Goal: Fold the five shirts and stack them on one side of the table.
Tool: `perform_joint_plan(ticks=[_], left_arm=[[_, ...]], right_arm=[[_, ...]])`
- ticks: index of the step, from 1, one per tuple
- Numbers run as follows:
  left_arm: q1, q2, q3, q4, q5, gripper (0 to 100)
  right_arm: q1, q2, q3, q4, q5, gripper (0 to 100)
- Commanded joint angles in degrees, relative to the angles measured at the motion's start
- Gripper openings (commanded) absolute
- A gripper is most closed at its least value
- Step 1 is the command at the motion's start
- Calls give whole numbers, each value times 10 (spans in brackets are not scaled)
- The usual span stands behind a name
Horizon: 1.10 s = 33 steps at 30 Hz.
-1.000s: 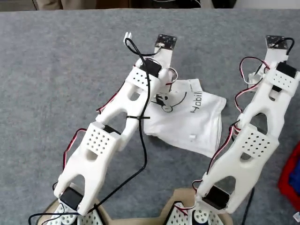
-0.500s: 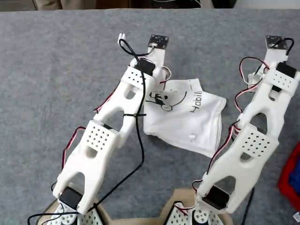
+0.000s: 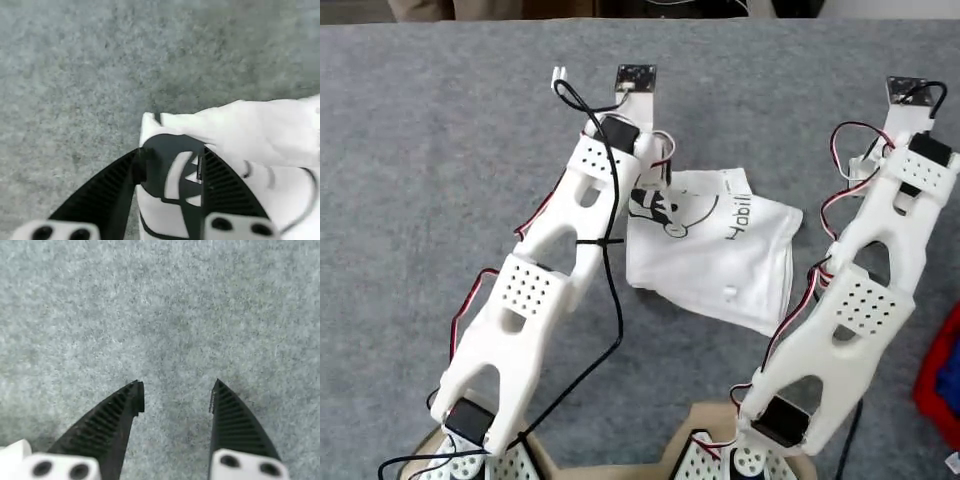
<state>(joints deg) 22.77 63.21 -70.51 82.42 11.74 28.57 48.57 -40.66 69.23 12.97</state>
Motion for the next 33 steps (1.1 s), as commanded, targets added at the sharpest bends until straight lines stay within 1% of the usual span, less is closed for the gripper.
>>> perform_joint_plan(ticks=[1, 6, 9, 11, 14, 23, 25, 28, 33], left_arm=[[-5, 7, -8, 0, 5, 181], [-7, 29, -13, -4, 5, 174], [-5, 29, -13, -8, 5, 89], [-8, 31, -13, -28, 5, 21], [-13, 32, -13, -48, 7, 20], [-28, 28, -22, -50, 13, 19], [-42, 29, -46, -45, 40, 19], [-69, 29, -79, -47, 102, 19], [-105, 29, -107, -47, 140, 19]], right_arm=[[2, -3, -30, 4, -4, 221], [2, -3, -30, 4, -4, 221], [2, -3, -30, 4, -4, 221], [2, -3, -30, 4, -4, 221], [2, -3, -30, 4, -4, 221], [2, -3, -30, 4, -4, 221], [2, -3, -29, 4, -4, 221], [-1, -3, -29, 4, -3, 221], [-8, -2, -29, 10, 1, 221]])
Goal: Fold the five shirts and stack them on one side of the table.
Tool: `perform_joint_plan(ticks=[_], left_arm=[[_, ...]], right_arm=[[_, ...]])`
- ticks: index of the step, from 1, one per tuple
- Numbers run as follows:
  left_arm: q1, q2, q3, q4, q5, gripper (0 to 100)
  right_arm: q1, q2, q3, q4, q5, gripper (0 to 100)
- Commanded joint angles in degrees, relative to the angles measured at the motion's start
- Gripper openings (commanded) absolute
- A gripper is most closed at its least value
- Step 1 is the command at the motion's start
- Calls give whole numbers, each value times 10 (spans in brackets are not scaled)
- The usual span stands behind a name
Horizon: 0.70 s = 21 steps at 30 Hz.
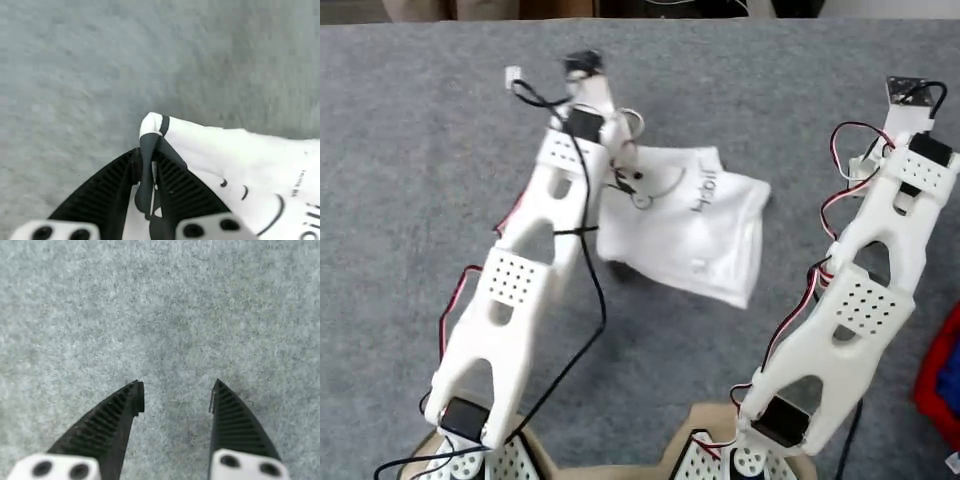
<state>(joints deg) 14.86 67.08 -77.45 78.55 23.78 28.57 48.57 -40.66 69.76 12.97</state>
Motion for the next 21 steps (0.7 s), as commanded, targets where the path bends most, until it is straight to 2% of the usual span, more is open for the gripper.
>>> perform_joint_plan(ticks=[1, 9, 14, 21], left_arm=[[-32, -9, -38, -7, 23, 19], [-48, -7, -25, 12, 29, 29], [-42, -11, -55, 82, 31, 228], [-25, -11, -168, 113, 30, 221]], right_arm=[[-10, -2, -29, 5, 1, 221], [-27, -2, -29, 18, 7, 221], [-73, -2, -29, 33, 26, 221], [-91, -2, -6, 25, 26, 221]])
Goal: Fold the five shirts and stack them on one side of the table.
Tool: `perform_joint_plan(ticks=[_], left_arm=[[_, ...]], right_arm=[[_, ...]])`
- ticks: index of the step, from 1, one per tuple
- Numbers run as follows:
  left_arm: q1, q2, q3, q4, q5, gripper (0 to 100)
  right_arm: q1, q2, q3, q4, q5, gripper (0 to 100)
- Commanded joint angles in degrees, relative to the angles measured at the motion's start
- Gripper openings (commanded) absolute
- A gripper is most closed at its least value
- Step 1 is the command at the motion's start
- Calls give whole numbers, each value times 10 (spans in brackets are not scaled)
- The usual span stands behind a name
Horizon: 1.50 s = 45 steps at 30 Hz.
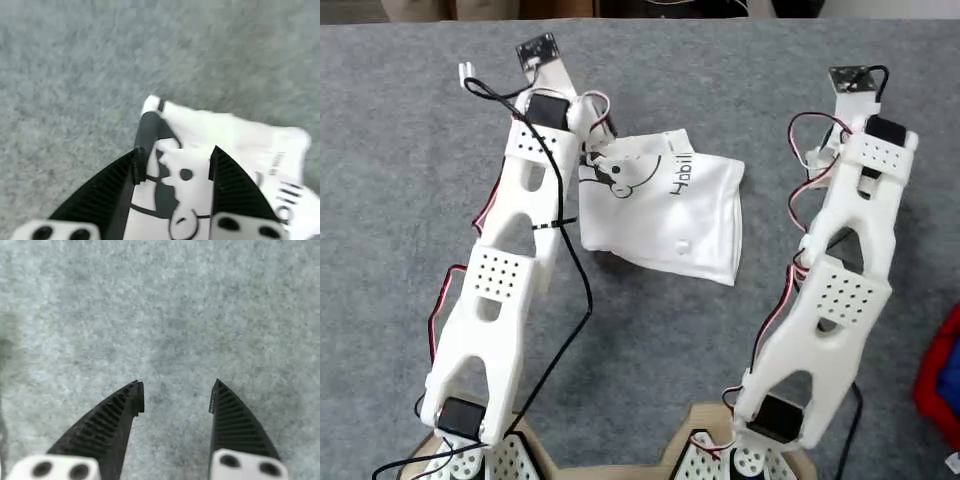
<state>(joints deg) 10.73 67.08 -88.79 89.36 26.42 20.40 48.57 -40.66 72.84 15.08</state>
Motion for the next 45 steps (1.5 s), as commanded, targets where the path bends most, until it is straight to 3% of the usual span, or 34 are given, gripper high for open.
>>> perform_joint_plan(ticks=[1, 5, 13, 19, 25, 31, 38, 45], left_arm=[[23, -11, -59, 4, 4, 221], [53, -5, -42, 1, 2, 211], [57, -5, 109, -120, 1, 162], [57, -5, 161, -130, -31, 161], [57, -5, 162, -131, -33, 148], [56, -4, 164, -155, -35, 19], [53, -11, 147, -171, -35, 19], [-3, -10, 50, -174, -35, 19]], right_arm=[[-9, -2, -6, -5, 5, 221], [-7, -2, -6, -5, 5, 221], [-5, -2, -6, -5, 6, 221], [-5, -2, -6, -5, 6, 221], [-5, -2, -6, -5, 6, 221], [-5, -2, -6, -5, 6, 221], [-5, -2, -6, -5, 6, 221], [-5, -2, -5, -5, 6, 221]])
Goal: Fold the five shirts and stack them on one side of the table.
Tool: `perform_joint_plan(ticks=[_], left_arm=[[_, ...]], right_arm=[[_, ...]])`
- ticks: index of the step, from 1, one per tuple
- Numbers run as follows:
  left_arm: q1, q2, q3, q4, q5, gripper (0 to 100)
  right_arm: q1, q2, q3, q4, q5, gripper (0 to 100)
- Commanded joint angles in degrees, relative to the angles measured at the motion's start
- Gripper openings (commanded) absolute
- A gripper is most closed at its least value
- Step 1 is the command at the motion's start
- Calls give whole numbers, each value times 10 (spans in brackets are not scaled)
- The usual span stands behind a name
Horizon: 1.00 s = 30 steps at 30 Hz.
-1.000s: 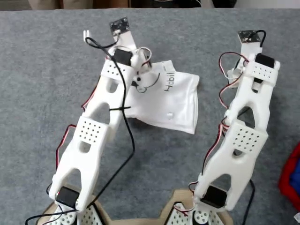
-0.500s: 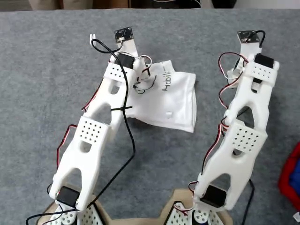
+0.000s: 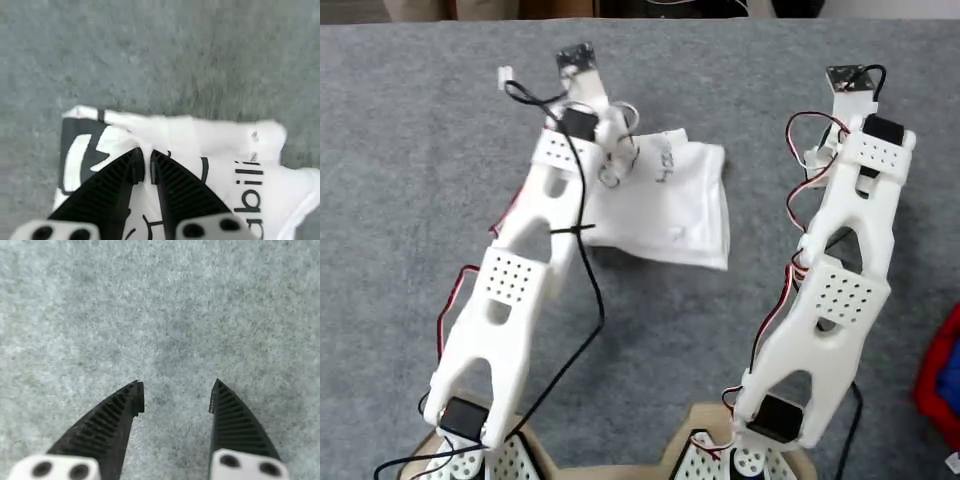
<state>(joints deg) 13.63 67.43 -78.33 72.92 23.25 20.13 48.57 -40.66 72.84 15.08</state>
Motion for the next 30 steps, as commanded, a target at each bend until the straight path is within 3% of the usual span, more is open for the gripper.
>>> perform_joint_plan(ticks=[1, 6, 18, 25, 30], left_arm=[[-41, -14, -62, -9, -4, 19], [-70, -12, -72, -8, -4, 19], [-59, -8, -31, -18, -3, 22], [-62, -14, -25, 5, 47, 195], [-71, -22, -63, 33, 53, 215]], right_arm=[[-3, -2, -5, -5, 6, 221], [-4, -1, -5, -5, 6, 221], [-6, 12, -8, -3, 6, 221], [-6, 10, -10, -2, 3, 221], [-7, -2, -44, 42, 1, 221]])
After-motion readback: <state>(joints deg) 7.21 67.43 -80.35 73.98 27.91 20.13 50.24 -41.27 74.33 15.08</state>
